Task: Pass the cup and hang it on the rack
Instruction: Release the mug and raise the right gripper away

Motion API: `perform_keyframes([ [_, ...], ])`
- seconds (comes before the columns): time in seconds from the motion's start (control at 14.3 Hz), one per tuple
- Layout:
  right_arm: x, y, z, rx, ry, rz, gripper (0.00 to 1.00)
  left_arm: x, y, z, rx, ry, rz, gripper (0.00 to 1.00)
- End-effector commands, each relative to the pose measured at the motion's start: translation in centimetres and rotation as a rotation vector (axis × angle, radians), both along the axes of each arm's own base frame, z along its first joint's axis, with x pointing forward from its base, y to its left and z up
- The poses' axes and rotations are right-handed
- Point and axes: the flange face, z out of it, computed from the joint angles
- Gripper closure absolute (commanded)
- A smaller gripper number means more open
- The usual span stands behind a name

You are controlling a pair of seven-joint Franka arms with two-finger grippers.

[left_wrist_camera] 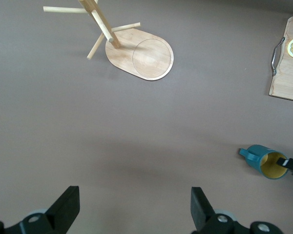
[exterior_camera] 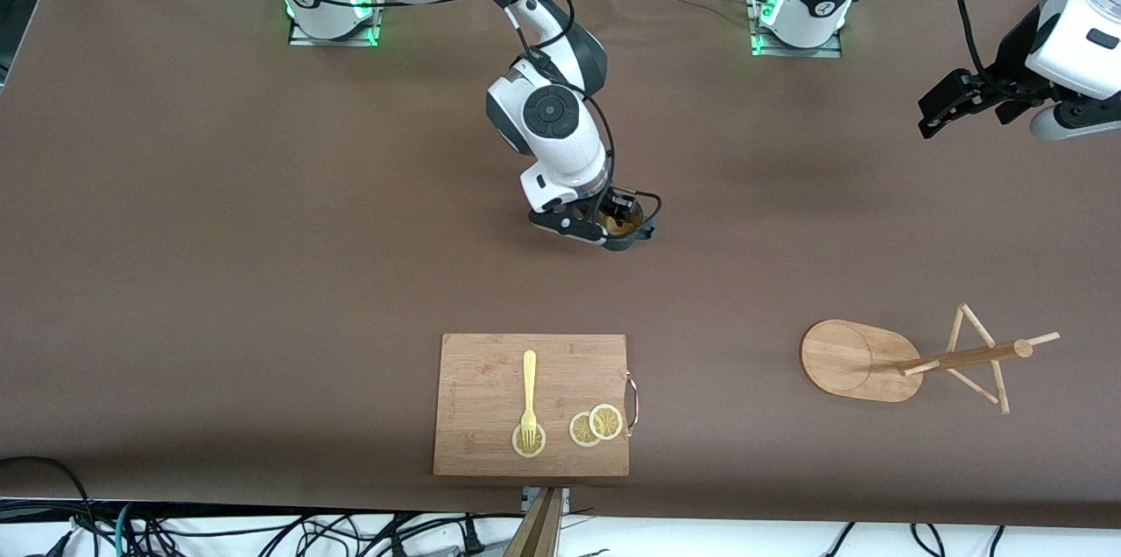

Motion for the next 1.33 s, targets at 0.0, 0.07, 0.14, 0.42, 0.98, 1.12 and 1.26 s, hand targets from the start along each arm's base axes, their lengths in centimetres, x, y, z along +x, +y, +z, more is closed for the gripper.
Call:
perform_keyframes([
  [0.0,1.5,-3.7,5.9,-0.069,0.015,0.058,0.00,0.1,0.0,0.3,-0.024,-0.007,-0.015,0.00],
  [0.07,1.8,-5.0,7.1,-0.106,0.038,0.090,0.00,0.1,0.1,0.3,-0.022,-0.007,-0.015,0.00],
  [0.14,2.5,-6.8,8.7,-0.135,0.047,0.103,0.00,0.1,0.1,0.4,-0.022,-0.009,-0.015,0.00],
  [0.42,5.0,-14.8,13.8,-0.239,0.096,0.211,0.00,0.1,0.1,0.3,-0.024,-0.007,-0.015,0.00],
  [0.98,9.4,-36.8,23.2,-0.325,0.202,0.258,0.00,1.4,-2.1,-1.3,-0.052,-0.010,-0.042,0.00],
  [1.12,9.1,-41.0,24.0,-0.338,0.274,0.232,0.00,1.6,-3.7,-2.1,-0.055,-0.001,-0.069,0.00],
  [1.26,8.8,-44.9,25.1,-0.335,0.309,0.201,0.00,1.7,-4.7,-2.7,-0.058,0.014,-0.089,0.00],
])
